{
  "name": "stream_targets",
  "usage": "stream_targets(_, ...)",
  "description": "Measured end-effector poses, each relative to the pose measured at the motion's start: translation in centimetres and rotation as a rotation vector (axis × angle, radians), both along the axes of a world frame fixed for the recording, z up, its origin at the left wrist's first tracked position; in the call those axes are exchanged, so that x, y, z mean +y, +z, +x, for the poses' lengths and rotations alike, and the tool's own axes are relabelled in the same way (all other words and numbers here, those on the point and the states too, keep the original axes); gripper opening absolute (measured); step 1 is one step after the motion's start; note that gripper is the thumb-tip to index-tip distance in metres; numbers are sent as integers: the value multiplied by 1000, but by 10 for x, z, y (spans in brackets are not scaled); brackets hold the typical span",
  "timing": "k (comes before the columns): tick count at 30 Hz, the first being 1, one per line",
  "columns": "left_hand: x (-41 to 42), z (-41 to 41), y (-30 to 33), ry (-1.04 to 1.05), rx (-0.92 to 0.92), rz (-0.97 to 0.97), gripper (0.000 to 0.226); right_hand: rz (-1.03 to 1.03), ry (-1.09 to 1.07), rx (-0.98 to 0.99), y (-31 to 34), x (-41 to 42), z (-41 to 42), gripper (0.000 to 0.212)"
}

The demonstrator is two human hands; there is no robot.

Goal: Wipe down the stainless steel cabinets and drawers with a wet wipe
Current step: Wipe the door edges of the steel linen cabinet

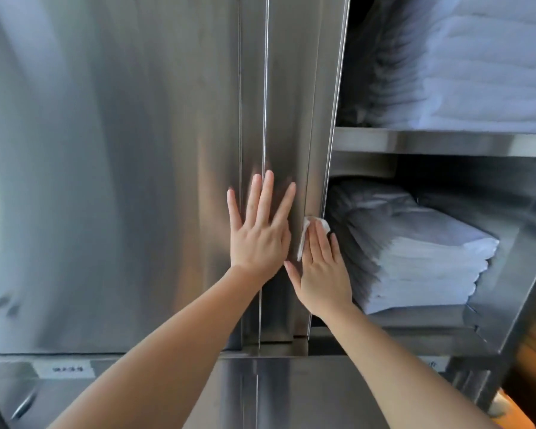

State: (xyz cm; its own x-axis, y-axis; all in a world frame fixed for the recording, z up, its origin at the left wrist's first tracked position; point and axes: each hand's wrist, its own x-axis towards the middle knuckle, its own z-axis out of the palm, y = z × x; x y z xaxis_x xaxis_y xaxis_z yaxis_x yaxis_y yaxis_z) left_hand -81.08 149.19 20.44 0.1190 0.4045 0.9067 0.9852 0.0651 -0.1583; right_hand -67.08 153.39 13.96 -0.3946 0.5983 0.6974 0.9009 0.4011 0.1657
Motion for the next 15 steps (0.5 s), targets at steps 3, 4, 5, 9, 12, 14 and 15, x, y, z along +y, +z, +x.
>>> stream_targets(3, 8, -13, -10, 46, 12, -43, 62, 89, 2, 31, 46, 11, -3, 80)
stream_targets(4, 11, -14, -11, 37, 12, -33, 61, 118, 10, 47, 64, 15, -3, 80)
stream_targets(5, 14, -15, -12, 25, 11, -18, 59, 147, 22, 58, 81, 19, -3, 79)
stream_targets(9, 19, -18, -17, 18, 53, 45, 57, 206, 71, 108, 89, 26, -6, 76)
stream_targets(12, 18, -19, -17, 20, 65, 68, 58, 127, 95, 161, 24, 18, -10, 75)
stream_targets(14, 18, -18, -17, 24, 64, 76, 60, 30, 102, 154, -43, 5, -7, 73)
stream_targets(15, 17, -17, -17, 26, 61, 74, 60, -20, 99, 130, -75, -3, -4, 72)
